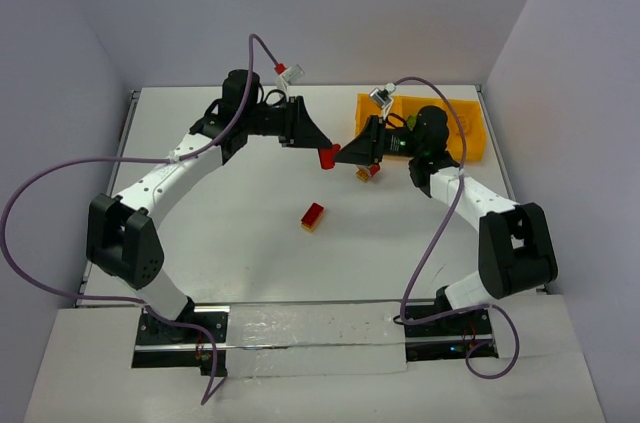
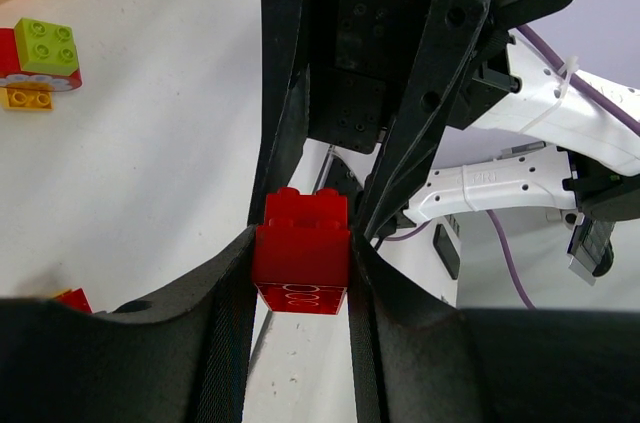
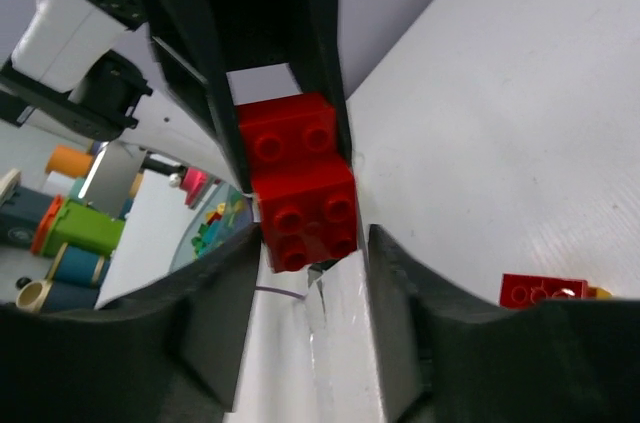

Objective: Sort the legos into containers by color

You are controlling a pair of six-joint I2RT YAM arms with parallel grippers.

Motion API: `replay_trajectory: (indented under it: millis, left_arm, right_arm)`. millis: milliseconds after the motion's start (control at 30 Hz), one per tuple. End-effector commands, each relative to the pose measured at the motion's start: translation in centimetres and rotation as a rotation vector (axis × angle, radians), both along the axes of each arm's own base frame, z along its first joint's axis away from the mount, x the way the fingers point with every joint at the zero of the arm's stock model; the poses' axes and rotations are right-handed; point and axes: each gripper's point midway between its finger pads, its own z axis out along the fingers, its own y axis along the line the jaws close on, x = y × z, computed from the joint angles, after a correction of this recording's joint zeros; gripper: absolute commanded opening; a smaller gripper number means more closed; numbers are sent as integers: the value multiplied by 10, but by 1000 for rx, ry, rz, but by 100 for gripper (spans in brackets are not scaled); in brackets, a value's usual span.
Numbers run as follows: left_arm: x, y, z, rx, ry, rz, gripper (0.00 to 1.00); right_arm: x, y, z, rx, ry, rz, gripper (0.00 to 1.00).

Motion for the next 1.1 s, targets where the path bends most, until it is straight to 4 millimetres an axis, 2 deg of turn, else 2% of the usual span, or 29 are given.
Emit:
replay_trajectory:
  millis: [0,67,133,200,267,433,633,700,767,833,867,900,967,1000,1033,1067]
  left_arm:
    - [-2,-5,29,-55,-70,-37,0]
    - [-2,-5,27,-52,-70,-40,0]
    - [-3,-4,26,-47,-69,-42,0]
    - [-3,-3,26,-41,-73,-38,0]
    - [-3,-2,26,-34,-79,-33,0]
    - [1,6,22,-19,-80,-13,0]
    - [5,11,20,-16,-75,4,0]
    - [11,10,20,-13,-72,28,0]
    - [17,10,17,3,-59,64,0]
    - [26,10,13,27,-48,106,0]
    - [32,10,10,48,-48,139,0]
    - [35,10,7,67,-39,156,0]
    - [38,9,1,99,-30,184,0]
    - [41,8,-2,115,-25,202,0]
    - [43,8,-3,123,-26,216,0]
    - [43,6,-8,136,-13,221,0]
  right_arm:
    - [-4,3,18,52,-71,30,46]
    - [-3,3,21,68,-71,25,32]
    - [-1,3,21,76,-68,3,13]
    - [2,0,20,79,-64,-31,1]
    - [5,-8,16,80,-53,-79,0]
    - [31,-47,-3,55,-28,-320,0]
    - [50,-72,-29,-165,5,-502,0]
    - [72,-96,-45,-325,51,-669,0]
    - [94,-122,-53,-458,89,-823,0]
    - [110,-143,-63,-567,132,-930,0]
    - [115,-153,-75,-645,164,-961,0]
    - [124,-163,-72,-684,159,-1008,0]
    - [139,-172,-81,-755,184,-1041,0]
    - [146,-175,-77,-768,176,-1054,0]
    - [150,-177,-87,-790,193,-1054,0]
    - [160,-177,-80,-797,182,-1058,0]
